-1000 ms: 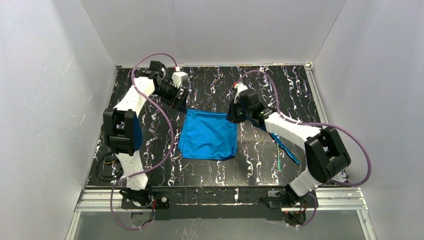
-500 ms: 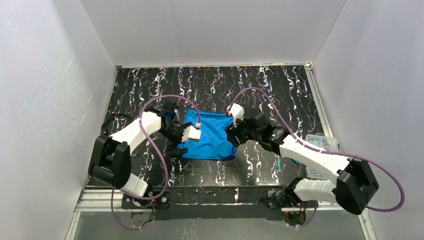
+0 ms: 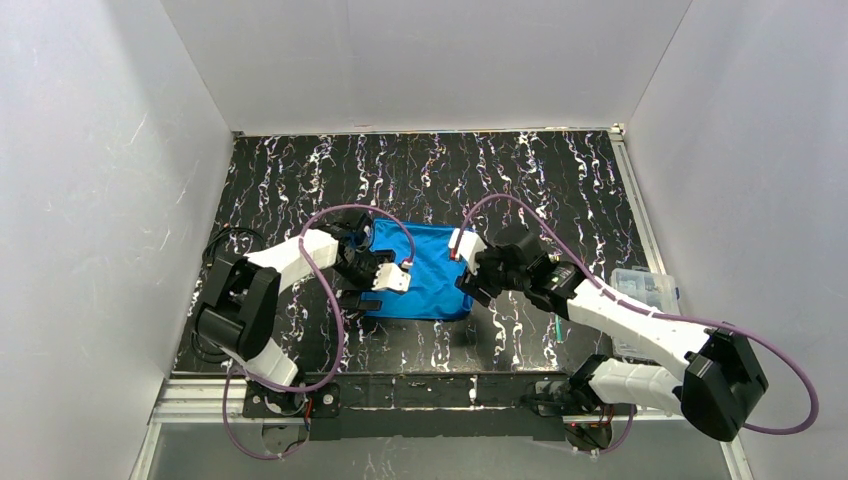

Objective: Fold the napkin into a case and place the utensils inside
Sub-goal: Pick up the lower triangle-folded napkin from the center of the board.

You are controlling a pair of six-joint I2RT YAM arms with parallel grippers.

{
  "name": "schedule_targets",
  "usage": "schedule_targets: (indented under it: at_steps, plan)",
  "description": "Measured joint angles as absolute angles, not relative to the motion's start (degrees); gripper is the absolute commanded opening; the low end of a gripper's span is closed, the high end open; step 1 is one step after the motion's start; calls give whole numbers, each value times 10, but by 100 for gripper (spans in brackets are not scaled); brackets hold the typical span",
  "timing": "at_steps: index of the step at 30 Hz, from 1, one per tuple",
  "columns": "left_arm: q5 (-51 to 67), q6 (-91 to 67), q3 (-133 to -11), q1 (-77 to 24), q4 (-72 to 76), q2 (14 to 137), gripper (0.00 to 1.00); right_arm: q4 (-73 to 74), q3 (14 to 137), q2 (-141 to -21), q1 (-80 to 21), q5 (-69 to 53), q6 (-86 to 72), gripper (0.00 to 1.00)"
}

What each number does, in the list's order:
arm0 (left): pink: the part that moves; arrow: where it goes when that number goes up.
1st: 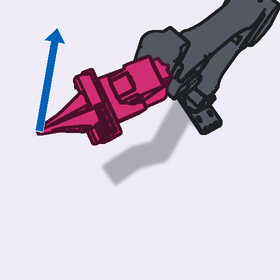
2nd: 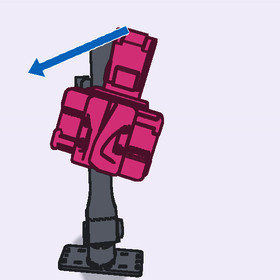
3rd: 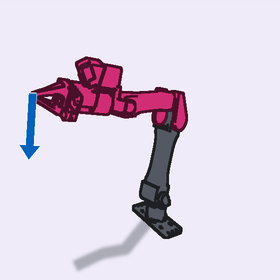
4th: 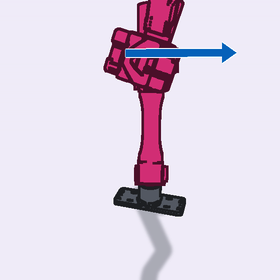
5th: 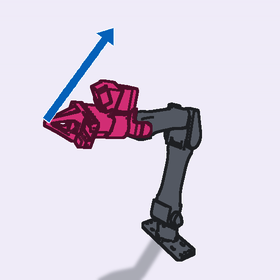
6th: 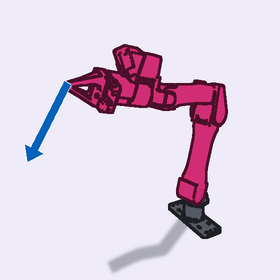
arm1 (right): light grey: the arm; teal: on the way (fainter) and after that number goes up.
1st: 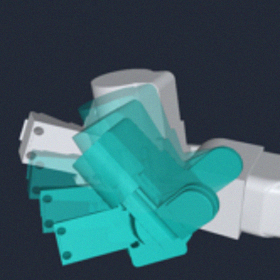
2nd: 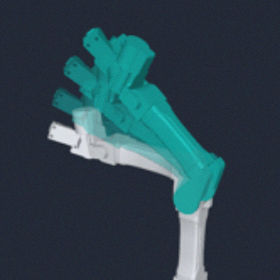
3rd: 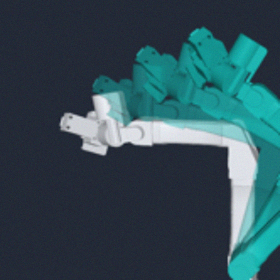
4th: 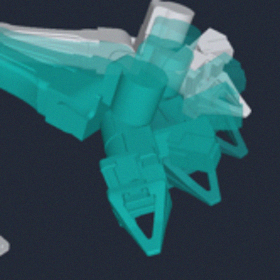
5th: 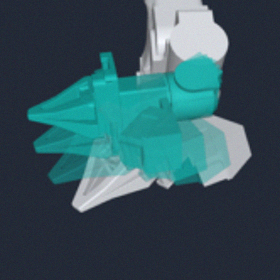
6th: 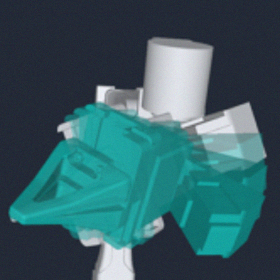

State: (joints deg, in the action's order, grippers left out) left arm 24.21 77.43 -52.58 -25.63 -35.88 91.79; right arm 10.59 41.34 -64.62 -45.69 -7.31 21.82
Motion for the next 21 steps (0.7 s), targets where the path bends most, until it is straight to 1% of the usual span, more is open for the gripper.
schedule_targets:
  at_steps: [5, 9, 14, 17, 21]
  plan:
    - [237, 771, -532, -256, -357, 932, 54, 109, 398, -645, -457, -81, 258, 70]
    - [237, 766, -552, -256, -361, 951, 36, 117, 384, -645, -458, -93, 276, 70]
    - [237, 752, -569, -254, -358, 966, 32, 118, 365, -649, -478, -94, 287, 70]
    - [239, 747, -577, -251, -358, 973, 30, 116, 355, -651, -512, -80, 301, 69]
    - [243, 743, -595, -246, -363, 988, 30, 96, 346, -665, -561, -49, 323, 67]
